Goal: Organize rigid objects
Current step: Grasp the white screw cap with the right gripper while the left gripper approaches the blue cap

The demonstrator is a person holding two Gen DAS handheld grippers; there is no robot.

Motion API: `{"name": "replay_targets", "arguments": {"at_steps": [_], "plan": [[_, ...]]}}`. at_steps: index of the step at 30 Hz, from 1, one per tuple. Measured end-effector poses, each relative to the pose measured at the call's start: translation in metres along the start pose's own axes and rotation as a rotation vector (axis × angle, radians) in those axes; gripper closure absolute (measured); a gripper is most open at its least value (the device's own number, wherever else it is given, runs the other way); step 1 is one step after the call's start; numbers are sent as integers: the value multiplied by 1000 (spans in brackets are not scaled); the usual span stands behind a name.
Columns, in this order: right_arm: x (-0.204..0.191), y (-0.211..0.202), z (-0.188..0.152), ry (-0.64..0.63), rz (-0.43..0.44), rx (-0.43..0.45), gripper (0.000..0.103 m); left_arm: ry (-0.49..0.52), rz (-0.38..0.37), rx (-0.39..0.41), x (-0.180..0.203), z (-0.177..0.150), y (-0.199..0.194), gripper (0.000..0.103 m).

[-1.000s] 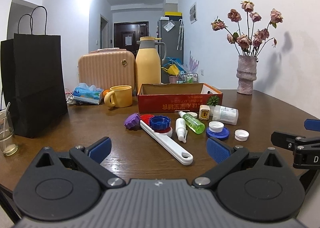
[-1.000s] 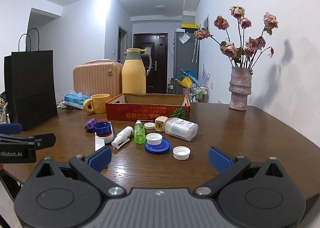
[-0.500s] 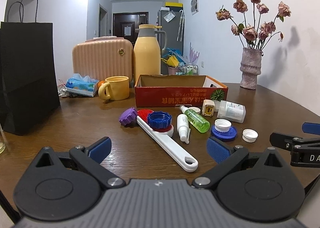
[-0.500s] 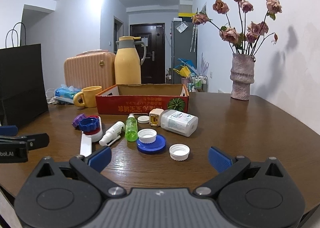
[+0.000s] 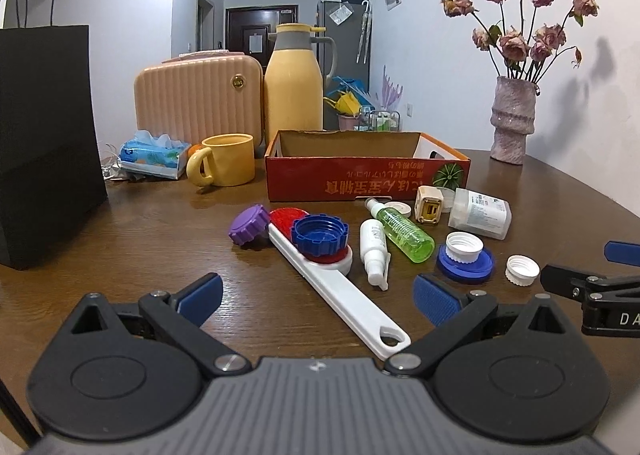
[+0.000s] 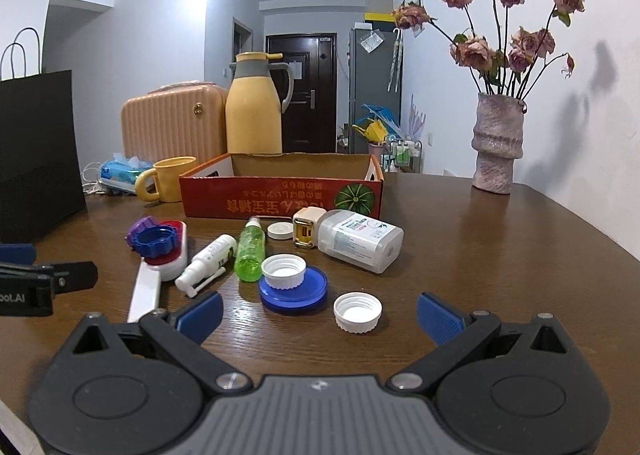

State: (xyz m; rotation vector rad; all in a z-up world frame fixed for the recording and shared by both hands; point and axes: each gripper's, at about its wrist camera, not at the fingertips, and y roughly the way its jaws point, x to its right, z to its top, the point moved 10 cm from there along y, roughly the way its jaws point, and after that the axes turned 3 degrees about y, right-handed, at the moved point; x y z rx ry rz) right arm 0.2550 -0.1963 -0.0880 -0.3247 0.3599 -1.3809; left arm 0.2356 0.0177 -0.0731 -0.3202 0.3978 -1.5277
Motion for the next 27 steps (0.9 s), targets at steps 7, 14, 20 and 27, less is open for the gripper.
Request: {"name": "replay_targets", "arguments": {"at_steps": [7,14,20,27], "plan": [[12,30,-2,0,-27,-43,0,-3,5,-37,0,-1,21,0],[23,61,-7,0,-46,-102,4,-9,13,-66,-3,-4,37,0],[28,83,-15,-5,-43,-152,21,-15,19,-86,-5,-7,43,0],[30,95,-22,26,8,-207,40,-17,26,-98,-5,-7,47,0]]}}
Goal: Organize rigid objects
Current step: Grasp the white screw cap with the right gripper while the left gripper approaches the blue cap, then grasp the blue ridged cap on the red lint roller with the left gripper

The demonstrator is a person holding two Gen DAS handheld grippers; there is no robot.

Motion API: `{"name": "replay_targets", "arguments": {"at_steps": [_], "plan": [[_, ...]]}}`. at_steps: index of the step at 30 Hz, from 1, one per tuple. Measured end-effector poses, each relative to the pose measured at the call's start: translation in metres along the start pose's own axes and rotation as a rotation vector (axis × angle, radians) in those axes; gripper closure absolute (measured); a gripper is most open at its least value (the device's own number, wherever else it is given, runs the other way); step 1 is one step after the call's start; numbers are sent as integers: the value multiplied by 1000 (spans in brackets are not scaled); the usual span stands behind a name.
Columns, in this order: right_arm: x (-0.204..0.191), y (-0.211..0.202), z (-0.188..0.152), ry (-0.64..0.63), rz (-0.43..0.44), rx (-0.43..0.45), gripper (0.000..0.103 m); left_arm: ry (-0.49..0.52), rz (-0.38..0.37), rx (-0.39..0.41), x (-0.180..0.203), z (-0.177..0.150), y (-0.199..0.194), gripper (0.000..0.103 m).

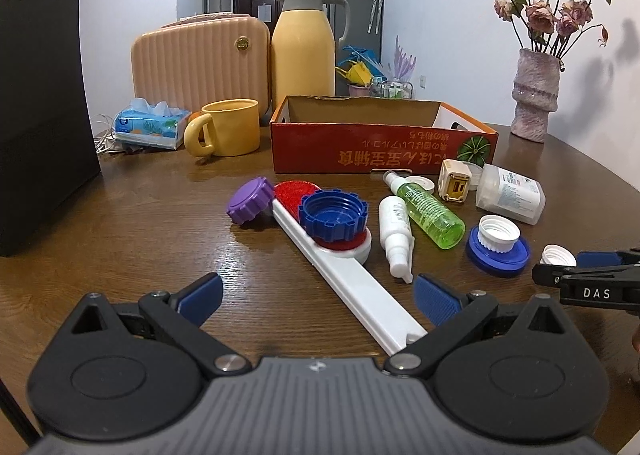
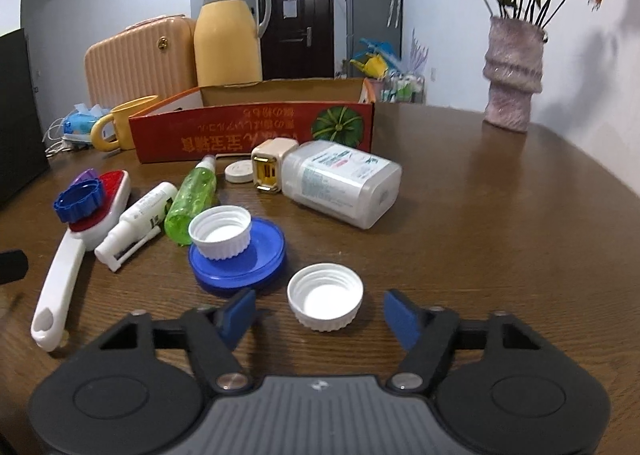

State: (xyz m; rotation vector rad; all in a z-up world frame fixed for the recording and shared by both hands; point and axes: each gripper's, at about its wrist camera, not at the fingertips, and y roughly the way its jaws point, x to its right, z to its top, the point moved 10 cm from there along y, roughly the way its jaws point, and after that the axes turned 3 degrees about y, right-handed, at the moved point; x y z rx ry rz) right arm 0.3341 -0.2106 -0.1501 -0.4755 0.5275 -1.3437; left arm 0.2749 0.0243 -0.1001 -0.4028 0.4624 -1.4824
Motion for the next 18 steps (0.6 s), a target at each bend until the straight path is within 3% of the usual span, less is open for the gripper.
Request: {"name": "replay_targets", "arguments": {"at_steps": [2,4,18], "plan": [[0,1,0,-10,-3,-1,47,0,1,-1,0,0,0,0],[0,0,1,-12,-2,1,64,2,0,-3,1,1,1,0],[6,-12,12,32,27,48,64,17,-1,11,8,17,7,0]]}}
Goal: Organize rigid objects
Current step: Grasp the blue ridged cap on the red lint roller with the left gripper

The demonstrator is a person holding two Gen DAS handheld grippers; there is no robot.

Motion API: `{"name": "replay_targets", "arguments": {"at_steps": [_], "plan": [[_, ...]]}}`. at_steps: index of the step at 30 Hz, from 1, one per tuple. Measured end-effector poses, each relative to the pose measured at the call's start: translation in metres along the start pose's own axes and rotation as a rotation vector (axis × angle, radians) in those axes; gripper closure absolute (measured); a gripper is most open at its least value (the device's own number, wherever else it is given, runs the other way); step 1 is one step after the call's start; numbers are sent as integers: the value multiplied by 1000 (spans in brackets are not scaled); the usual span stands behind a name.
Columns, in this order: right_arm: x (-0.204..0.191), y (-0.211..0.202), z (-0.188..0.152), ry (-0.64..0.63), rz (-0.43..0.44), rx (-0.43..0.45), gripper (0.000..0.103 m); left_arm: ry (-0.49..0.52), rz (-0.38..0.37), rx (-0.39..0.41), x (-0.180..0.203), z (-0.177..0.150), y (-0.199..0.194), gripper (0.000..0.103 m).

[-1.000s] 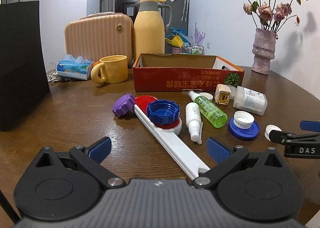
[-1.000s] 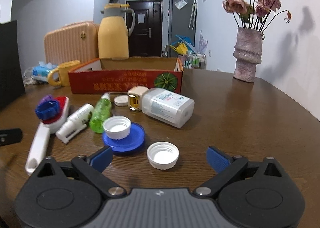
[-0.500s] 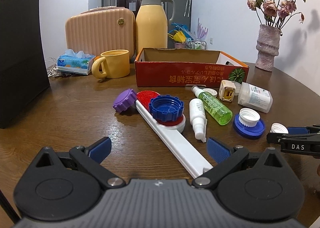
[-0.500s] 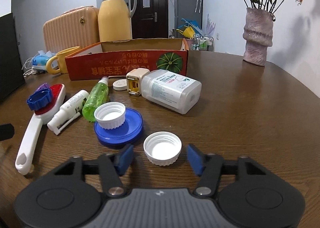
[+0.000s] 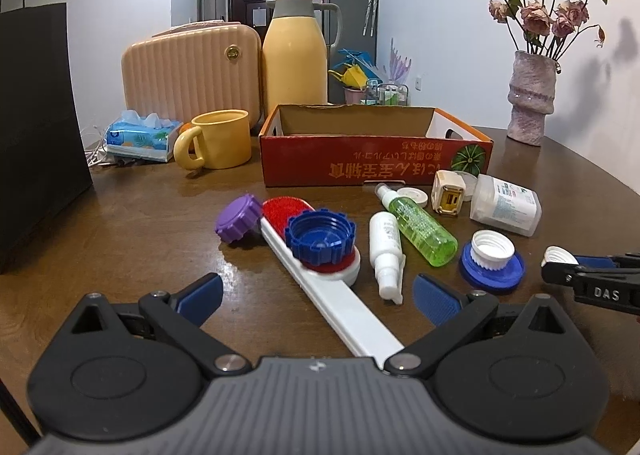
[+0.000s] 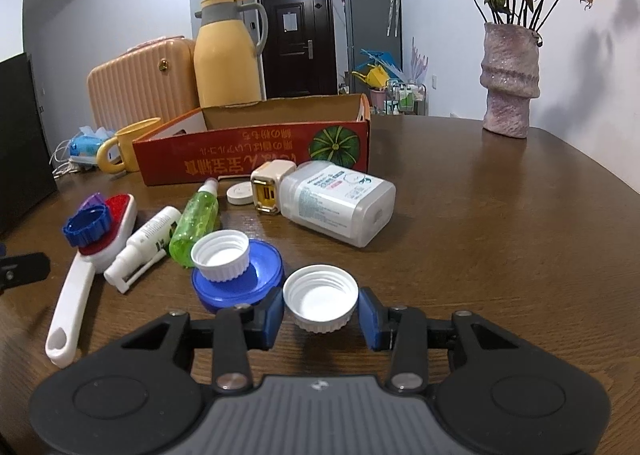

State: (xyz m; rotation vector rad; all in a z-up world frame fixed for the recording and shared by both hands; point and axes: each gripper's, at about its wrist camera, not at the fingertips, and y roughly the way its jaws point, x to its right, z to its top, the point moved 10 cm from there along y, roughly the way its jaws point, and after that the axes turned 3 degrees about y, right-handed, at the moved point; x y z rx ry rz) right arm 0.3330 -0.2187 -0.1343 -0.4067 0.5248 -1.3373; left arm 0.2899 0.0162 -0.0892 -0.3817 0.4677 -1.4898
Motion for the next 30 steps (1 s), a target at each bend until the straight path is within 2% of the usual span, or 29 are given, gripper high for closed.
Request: {"name": "replay_targets", "arguments": {"at_steps": [19,24,26,27,29,30], "plan": [[8,-1,22,17,-23,51,64,-15,63,-19,-9,24,53,0],[8,0,23,13,-25,52,64,-13,57,-29,-8,23,65,15],[8,0,23,12,-24,52,64,-18,34,-24,-7,24,67,28],[7,0,24,11,-23,53,64,-21,21,-24,-6,24,68,32],[6,1,24,9,-22,53,64,-24,3,-19,-4,25,68,47],[5,1,24,9,-22,53,64,-23,-6,-18,-3,25,69,48]]}}
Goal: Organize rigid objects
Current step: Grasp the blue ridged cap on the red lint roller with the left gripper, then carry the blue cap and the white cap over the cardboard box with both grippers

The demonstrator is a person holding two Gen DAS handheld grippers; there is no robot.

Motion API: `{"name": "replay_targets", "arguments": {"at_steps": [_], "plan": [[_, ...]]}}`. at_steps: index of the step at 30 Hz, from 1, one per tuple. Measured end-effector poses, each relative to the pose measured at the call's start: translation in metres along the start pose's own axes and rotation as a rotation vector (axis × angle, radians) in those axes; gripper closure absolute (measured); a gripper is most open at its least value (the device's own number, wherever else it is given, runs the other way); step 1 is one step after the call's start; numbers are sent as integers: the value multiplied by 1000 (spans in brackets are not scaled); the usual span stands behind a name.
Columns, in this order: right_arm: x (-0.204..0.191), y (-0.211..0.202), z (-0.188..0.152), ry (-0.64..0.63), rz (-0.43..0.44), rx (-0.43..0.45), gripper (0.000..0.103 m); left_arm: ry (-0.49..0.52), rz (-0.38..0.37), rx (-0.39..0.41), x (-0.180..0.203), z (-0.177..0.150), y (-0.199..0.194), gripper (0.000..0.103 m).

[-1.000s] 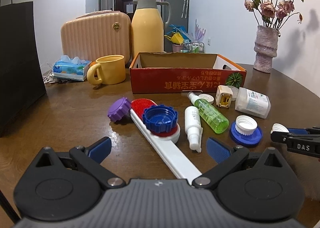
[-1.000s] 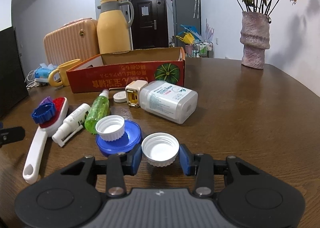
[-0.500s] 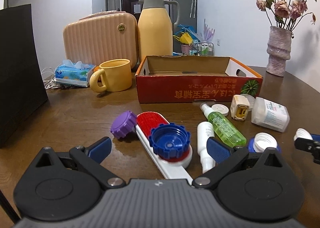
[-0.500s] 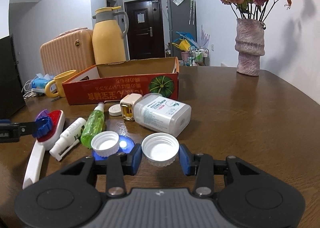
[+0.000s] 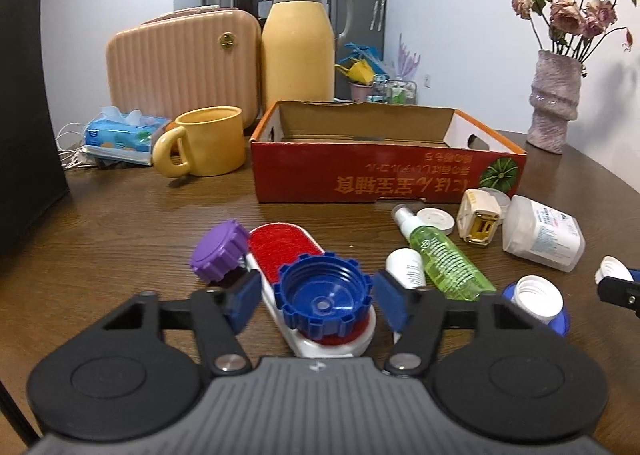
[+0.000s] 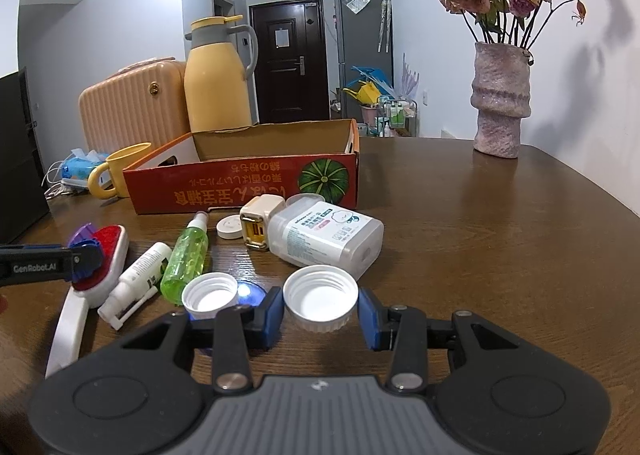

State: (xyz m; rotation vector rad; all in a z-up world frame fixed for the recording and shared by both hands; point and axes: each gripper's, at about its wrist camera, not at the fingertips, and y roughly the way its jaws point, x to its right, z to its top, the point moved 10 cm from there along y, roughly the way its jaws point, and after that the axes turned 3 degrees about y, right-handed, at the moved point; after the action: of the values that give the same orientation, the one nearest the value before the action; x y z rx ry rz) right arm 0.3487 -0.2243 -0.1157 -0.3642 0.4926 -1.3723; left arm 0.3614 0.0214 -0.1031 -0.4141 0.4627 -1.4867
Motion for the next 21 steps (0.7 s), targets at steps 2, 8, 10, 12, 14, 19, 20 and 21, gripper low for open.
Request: {"name": "replay_targets", "arguments": {"at_steps": [2,8,10,12,14,19,20,21], "plan": [[0,0,0,0,0,0,64,-5,-13,3,1,0,0,48],[-3,1,2,1,4,3,64,-12,-25,24,1,3,-5,48],[-3,1,4,0,5,5,64,-11,-27,25,1,3,-6,48],[-4,1,7,0,6,8,64,-15,-32,28,1,5,-7,48],[-5,1,10,-2,7,13,64,-21,-36,38,0,8,-9,48],[-8,0,23,-1,15,38,64,-18,-42,77,1,22,-18,48],[-8,0,26,0,17,43,64,-16,-40,83,1,25,-19,48],[-9,1,30,0,18,47,64,-15,-39,87,1,28,-20,48]]}}
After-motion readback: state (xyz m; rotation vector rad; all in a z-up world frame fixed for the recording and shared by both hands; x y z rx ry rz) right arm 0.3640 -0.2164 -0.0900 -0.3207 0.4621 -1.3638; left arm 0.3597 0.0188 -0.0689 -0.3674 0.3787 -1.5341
